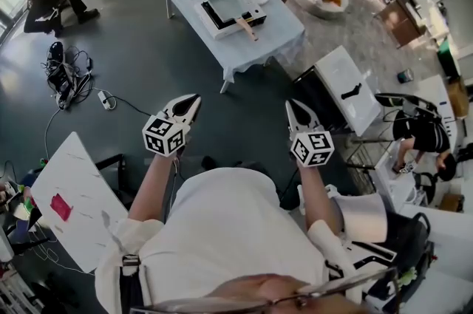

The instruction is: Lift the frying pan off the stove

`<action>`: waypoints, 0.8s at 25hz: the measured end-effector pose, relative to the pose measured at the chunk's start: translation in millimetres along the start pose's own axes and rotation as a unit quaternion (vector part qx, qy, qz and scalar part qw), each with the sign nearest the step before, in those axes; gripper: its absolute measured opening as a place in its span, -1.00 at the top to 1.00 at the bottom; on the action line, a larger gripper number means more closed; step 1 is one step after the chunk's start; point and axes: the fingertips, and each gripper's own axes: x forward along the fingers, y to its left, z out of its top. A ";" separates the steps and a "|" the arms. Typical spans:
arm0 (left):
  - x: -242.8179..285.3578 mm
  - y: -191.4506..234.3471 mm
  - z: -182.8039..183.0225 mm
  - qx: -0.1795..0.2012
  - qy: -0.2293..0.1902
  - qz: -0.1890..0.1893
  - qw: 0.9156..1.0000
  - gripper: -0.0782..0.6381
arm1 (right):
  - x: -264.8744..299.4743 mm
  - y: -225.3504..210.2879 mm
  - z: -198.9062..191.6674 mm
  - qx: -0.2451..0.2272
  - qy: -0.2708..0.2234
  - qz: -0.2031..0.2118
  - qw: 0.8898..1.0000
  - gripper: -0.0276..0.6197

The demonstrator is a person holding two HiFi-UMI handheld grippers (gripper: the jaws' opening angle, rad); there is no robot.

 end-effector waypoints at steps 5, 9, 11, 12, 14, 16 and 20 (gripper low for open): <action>-2.8 7.2 0.3 0.003 0.006 -0.009 1.000 0.70 | 5.3 12.3 0.5 0.002 -0.004 -0.003 1.000 0.81; -2.2 14.0 1.5 0.001 0.008 -0.008 1.000 0.70 | 10.1 14.6 -2.0 0.006 0.001 -0.004 1.000 0.81; -0.2 18.1 2.8 -0.002 0.008 -0.006 1.000 0.70 | 13.9 12.6 -1.9 0.008 0.002 -0.005 1.000 0.81; 1.5 20.2 3.3 -0.003 0.008 -0.005 1.000 0.70 | 16.4 10.8 -1.8 0.009 0.003 -0.005 1.000 0.81; 5.8 24.4 4.1 -0.004 0.009 -0.001 1.000 0.70 | 22.8 6.7 -1.7 0.010 0.004 -0.002 1.000 0.81; 11.7 28.6 4.4 -0.006 0.011 0.003 1.000 0.70 | 31.3 2.0 -0.8 0.010 0.005 0.003 1.000 0.81; 26.7 39.2 5.9 -0.014 0.011 0.014 1.000 0.70 | 55.4 -12.9 -0.3 0.012 0.011 0.015 1.000 0.81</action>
